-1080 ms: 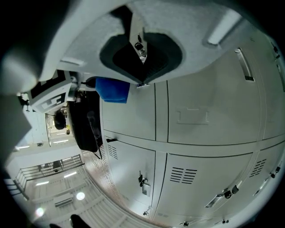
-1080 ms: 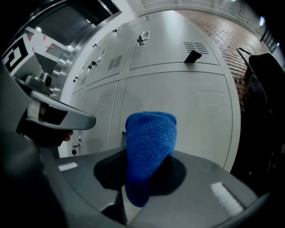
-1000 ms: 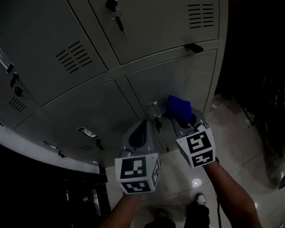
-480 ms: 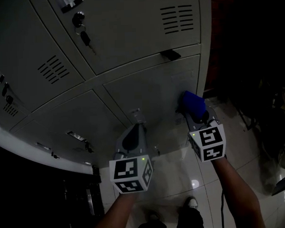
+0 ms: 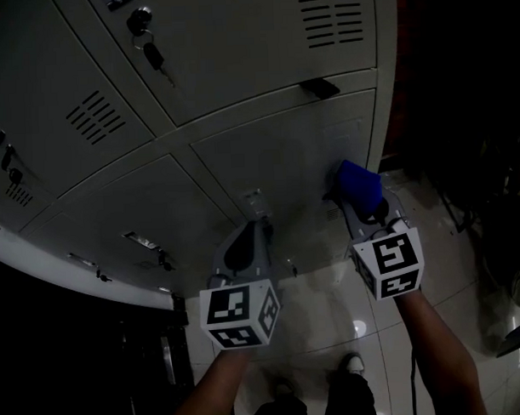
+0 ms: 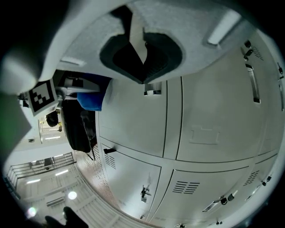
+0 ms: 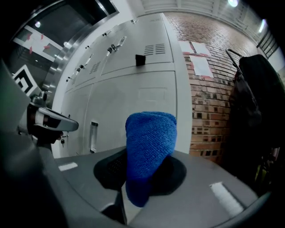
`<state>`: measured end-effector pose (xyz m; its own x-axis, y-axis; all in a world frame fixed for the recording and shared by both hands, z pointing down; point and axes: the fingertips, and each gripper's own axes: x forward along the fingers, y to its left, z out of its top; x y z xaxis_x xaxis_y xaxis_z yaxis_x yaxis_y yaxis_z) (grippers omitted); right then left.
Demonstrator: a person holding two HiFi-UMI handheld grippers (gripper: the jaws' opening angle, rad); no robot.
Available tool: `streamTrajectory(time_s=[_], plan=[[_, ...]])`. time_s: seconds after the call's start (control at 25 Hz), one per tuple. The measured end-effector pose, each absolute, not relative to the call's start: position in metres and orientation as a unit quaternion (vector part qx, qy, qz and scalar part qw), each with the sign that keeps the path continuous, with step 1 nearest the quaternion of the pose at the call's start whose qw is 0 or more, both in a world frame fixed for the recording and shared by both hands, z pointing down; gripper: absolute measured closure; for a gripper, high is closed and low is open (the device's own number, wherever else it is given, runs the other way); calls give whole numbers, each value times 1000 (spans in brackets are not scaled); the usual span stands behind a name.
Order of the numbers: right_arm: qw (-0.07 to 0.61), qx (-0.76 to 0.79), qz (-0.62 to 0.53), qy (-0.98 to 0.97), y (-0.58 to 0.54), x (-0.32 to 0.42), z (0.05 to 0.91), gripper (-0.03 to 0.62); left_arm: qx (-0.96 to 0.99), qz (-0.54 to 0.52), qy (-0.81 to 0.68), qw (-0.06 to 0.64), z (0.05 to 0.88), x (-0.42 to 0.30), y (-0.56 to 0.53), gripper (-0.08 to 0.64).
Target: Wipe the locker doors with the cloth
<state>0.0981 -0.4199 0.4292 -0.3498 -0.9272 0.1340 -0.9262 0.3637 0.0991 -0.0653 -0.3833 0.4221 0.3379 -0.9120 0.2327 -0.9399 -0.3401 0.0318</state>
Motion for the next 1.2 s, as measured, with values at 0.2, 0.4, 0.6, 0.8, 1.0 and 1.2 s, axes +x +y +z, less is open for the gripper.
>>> streamTrajectory(time_s=[0.2, 0.4, 0.6, 0.8, 1.0, 1.2], plan=[[75, 521, -12, -850, -394, 26, 433, 508, 812, 89, -572, 80, 427, -87, -379, 565], [88, 481, -4, -872, -378, -47, 462, 508, 815, 91, -567, 75, 437, -106, -372, 565], [108, 465, -1, -879, -377, -88, 490, 508, 820, 94, -559, 78, 451, -120, -365, 565], [117, 472, 1, -874, -389, -101, 506, 508, 825, 95, -553, 68, 464, -128, -366, 565], [108, 476, 4, -873, -393, -94, 507, 508, 827, 84, -551, 69, 474, -122, -369, 565], [102, 490, 0, -866, -396, -65, 505, 508, 829, 80, -549, 71, 480, -105, -372, 565]])
